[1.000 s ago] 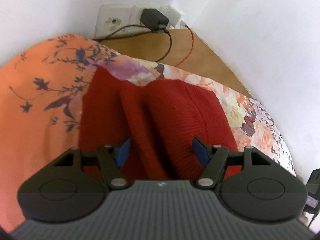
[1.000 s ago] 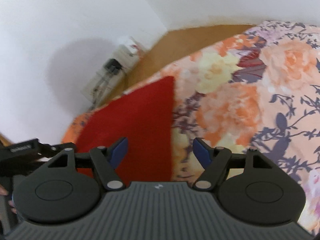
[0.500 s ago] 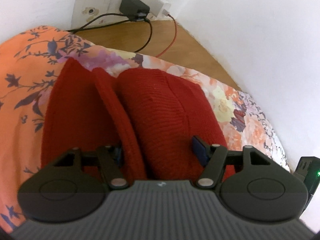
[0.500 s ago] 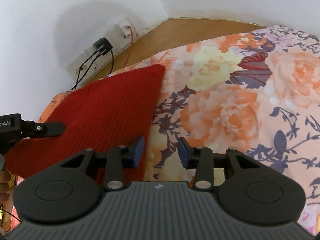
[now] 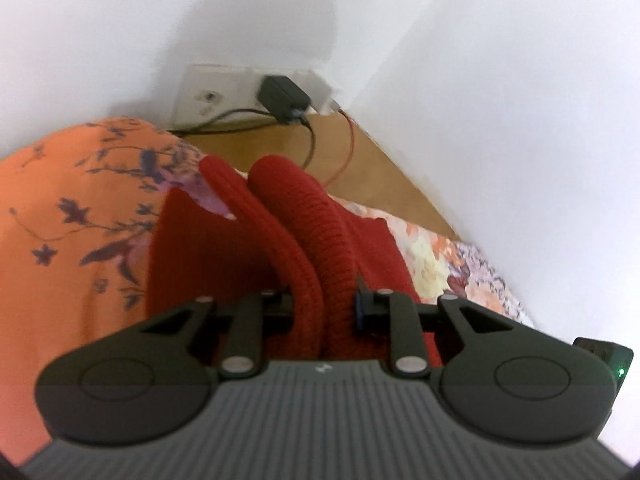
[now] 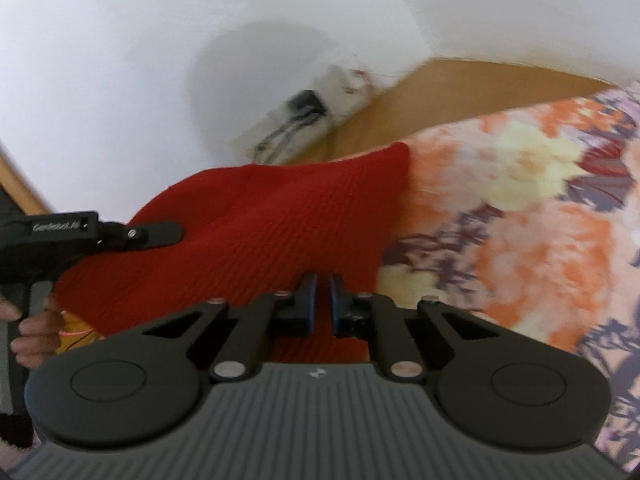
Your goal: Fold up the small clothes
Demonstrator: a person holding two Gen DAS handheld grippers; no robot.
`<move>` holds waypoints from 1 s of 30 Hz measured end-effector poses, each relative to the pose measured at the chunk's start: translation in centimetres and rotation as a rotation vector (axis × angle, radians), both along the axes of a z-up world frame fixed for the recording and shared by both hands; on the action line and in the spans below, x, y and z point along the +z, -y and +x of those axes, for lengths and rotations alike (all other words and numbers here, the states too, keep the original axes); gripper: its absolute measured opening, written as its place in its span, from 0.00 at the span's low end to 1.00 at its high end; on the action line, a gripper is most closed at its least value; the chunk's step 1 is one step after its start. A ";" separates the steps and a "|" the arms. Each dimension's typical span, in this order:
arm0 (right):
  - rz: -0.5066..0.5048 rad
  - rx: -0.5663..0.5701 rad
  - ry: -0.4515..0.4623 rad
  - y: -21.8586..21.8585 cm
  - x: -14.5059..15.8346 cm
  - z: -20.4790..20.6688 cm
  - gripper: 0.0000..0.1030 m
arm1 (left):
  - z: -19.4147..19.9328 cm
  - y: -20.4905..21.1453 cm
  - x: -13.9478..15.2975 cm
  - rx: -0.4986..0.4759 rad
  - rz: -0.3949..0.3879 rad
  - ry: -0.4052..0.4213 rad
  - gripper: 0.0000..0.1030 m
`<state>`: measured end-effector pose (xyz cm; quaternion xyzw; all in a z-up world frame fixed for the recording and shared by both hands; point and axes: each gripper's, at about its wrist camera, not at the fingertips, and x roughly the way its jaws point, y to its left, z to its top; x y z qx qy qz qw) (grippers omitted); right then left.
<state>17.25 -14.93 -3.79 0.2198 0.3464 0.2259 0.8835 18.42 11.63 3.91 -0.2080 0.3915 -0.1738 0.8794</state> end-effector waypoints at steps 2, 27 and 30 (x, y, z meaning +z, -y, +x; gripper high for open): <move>-0.002 0.036 0.017 -1.3 0.7 0.1 0.13 | -0.2 -1.3 -0.3 0.019 -0.002 -0.007 0.25; 0.030 0.172 -0.007 -7.6 0.8 0.3 0.31 | -1.8 -5.0 -5.4 0.057 0.177 -0.039 0.82; 0.131 0.176 0.002 -6.2 1.0 -0.1 0.69 | -1.5 -5.2 -5.6 0.052 0.156 -0.058 0.83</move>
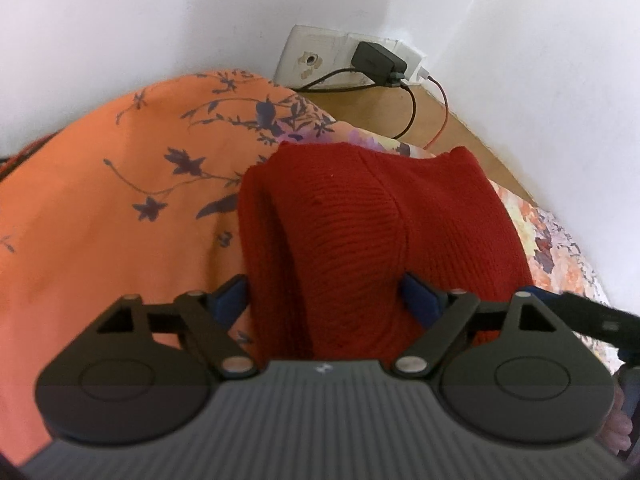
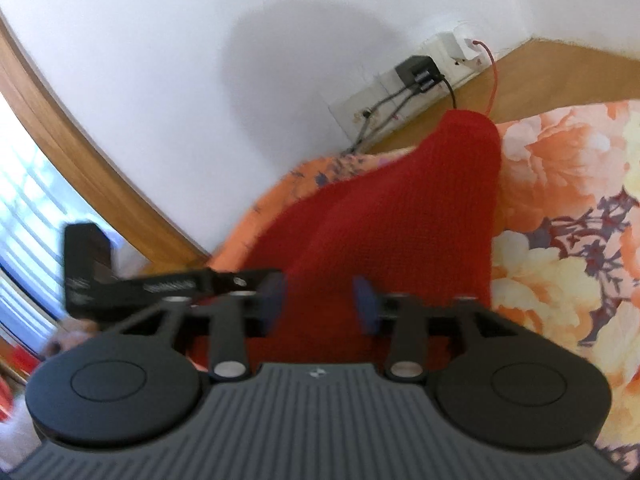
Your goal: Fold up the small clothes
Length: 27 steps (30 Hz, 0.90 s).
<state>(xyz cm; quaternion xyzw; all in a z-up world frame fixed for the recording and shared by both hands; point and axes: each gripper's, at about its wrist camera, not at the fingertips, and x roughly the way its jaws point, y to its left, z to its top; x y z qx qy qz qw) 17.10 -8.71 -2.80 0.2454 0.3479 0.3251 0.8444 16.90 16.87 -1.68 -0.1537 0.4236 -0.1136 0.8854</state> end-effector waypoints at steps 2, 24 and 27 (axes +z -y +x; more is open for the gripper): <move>0.016 -0.011 0.007 0.7 0.4 -0.5 0.80 | 0.0 -0.2 -0.1 -0.002 -0.008 -0.003 0.83; 0.070 -0.126 -0.273 1.1 -6.4 2.0 0.96 | 0.8 -2.0 -3.4 0.015 -0.421 -0.227 0.63; 0.064 -0.163 -0.253 0.8 -5.8 1.2 0.85 | 0.4 -1.6 -2.2 -0.019 -0.368 -0.186 0.54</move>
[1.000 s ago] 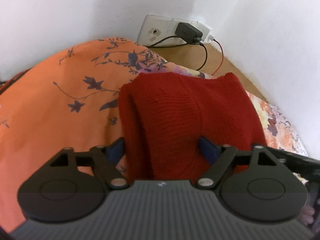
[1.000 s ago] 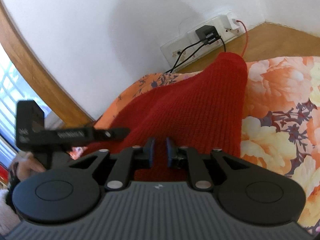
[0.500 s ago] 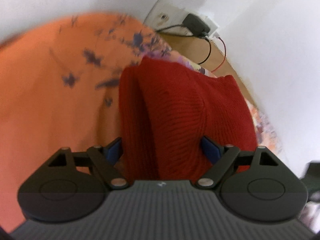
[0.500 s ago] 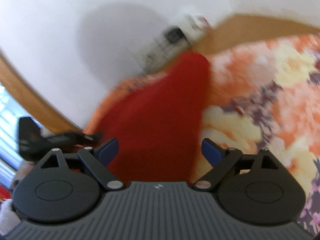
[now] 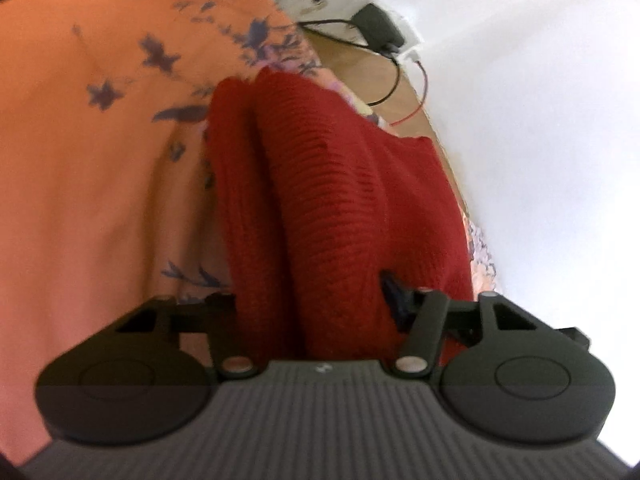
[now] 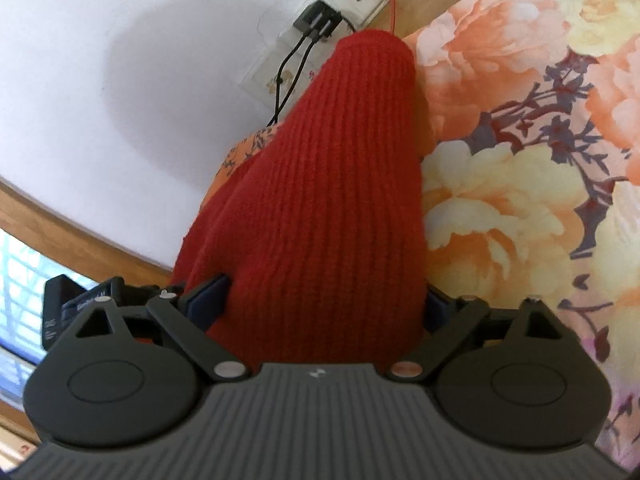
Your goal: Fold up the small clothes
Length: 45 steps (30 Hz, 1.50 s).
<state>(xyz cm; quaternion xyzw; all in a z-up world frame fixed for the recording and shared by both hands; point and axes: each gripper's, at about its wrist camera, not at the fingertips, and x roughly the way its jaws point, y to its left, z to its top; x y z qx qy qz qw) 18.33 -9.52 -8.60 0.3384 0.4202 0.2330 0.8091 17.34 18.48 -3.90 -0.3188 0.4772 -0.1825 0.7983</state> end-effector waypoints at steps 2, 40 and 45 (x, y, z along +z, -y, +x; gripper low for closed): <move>0.014 -0.022 0.021 0.3 0.9 -0.9 0.75 | -0.4 0.2 0.8 -0.015 0.013 0.031 0.51; -0.339 -0.080 0.160 8.5 4.9 -15.9 0.76 | -12.0 15.2 3.7 -0.083 0.473 0.239 0.62; -0.422 -0.110 0.244 9.3 7.0 -18.7 0.73 | -13.0 15.0 3.5 -0.080 0.511 0.262 0.62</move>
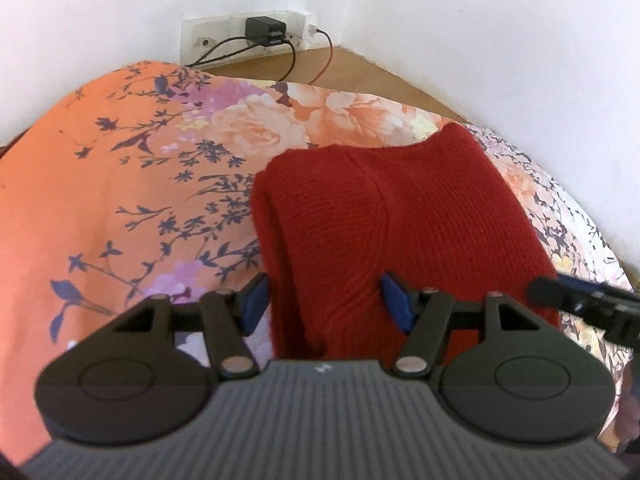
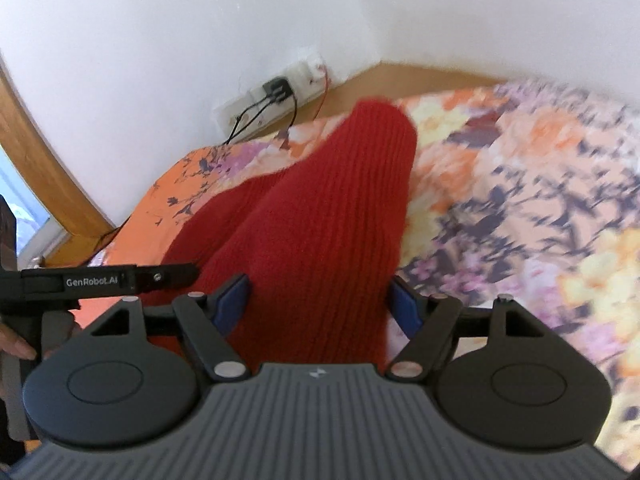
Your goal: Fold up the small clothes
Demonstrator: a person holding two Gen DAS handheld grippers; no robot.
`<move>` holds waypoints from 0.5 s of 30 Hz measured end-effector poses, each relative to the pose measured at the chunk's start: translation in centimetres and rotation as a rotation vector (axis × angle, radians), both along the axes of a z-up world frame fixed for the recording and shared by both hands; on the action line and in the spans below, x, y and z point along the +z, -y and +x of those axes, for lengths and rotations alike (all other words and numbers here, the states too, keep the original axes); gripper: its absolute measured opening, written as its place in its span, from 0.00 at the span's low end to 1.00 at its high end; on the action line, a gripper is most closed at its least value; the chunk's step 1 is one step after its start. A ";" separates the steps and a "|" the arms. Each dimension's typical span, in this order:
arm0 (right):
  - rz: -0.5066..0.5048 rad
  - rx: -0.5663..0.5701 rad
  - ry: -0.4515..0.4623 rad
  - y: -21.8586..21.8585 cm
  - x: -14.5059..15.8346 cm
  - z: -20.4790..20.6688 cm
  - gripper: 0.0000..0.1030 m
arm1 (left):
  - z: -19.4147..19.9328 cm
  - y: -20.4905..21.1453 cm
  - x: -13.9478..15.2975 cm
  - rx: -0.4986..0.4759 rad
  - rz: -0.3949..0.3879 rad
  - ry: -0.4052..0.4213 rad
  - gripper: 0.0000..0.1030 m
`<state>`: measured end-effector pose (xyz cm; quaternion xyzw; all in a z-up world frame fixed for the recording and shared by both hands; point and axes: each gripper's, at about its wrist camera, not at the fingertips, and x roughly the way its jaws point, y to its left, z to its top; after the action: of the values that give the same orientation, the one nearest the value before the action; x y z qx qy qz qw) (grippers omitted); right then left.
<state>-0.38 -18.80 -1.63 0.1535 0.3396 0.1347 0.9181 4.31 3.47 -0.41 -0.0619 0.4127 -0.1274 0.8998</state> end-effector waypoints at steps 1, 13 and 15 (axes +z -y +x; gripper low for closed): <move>-0.013 -0.004 0.023 0.3 0.4 -0.5 0.69 | -0.2 -0.2 0.0 0.004 -0.005 0.001 0.62; -0.125 0.046 0.041 -3.7 -1.1 0.4 0.38 | 1.3 -1.5 -1.2 0.084 0.079 0.002 0.66; -0.139 0.043 0.046 -3.9 -1.0 0.3 0.39 | 0.9 -1.3 -0.9 0.075 0.091 0.030 0.66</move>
<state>-0.12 -14.86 -2.67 0.0789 0.3300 0.1337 0.9311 5.21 4.73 -1.35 -0.0345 0.4018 -0.0758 0.9119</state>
